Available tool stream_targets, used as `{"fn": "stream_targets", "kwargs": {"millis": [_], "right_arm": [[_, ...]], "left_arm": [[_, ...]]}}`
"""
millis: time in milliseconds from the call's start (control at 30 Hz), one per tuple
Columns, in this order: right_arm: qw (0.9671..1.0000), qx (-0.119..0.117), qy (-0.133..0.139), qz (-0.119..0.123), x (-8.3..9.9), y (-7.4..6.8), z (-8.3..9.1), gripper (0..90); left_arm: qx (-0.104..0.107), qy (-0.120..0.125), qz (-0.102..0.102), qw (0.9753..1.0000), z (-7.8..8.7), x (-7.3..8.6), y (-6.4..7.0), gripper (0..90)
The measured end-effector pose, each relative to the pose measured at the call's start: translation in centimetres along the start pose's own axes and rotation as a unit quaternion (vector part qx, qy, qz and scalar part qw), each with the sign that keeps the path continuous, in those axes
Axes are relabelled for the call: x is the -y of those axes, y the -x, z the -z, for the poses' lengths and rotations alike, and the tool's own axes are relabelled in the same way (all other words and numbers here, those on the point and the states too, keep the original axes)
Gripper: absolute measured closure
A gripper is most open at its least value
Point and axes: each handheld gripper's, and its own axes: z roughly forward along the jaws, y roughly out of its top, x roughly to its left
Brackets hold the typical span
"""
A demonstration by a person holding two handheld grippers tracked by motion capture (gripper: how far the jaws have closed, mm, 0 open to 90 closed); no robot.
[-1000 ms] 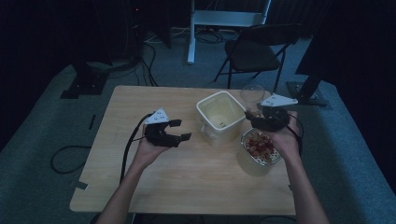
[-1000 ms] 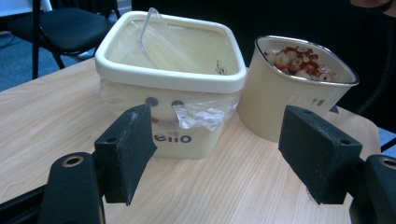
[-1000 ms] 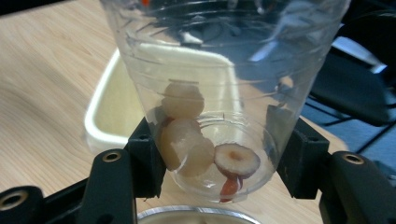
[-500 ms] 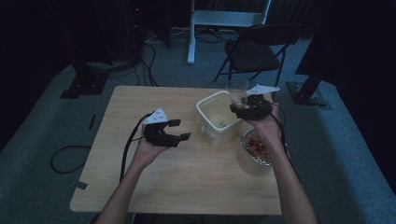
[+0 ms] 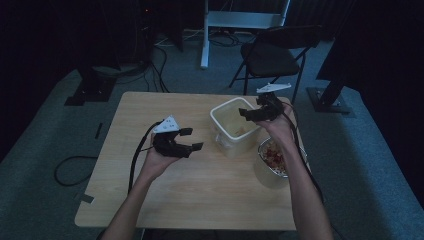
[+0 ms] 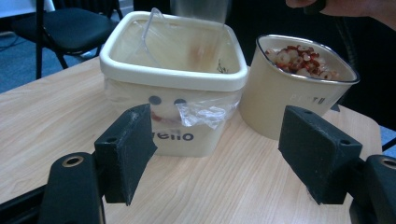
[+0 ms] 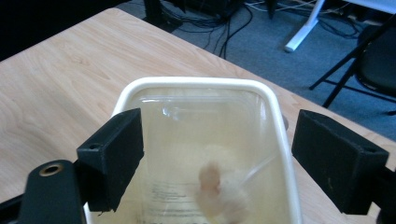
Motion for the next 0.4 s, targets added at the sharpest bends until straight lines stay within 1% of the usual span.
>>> {"fn": "stream_targets", "kwargs": {"millis": [67,133,233,300,333,400], "right_arm": [[0.9999,0.005,0.003,0.01,0.1,-0.1,0.3,14.9],[0.9999,-0.001,0.008,0.009,0.3,-0.1,0.7,15.4],[0.9999,0.004,0.011,0.012,0.5,-0.1,1.3,15.5],[0.9999,0.002,0.011,0.013,0.6,-0.1,1.6,15.5],[0.9998,0.005,0.013,0.017,0.7,-0.2,2.1,16.3],[0.9997,0.008,0.013,0.021,0.7,-0.2,2.3,16.3]], "left_arm": [[-0.002,0.001,0.001,1.0,0.1,0.0,-0.1,27.0],[-0.002,0.003,0.005,1.0,0.2,0.1,-0.3,27.0],[-0.002,0.003,0.003,1.0,0.1,0.0,-0.2,27.0],[-0.003,0.003,0.003,1.0,0.1,0.0,-0.2,27.0],[-0.002,0.002,0.004,1.0,0.0,0.0,-0.2,27.0],[-0.001,0.002,0.003,1.0,0.0,0.0,-0.2,27.0]]}}
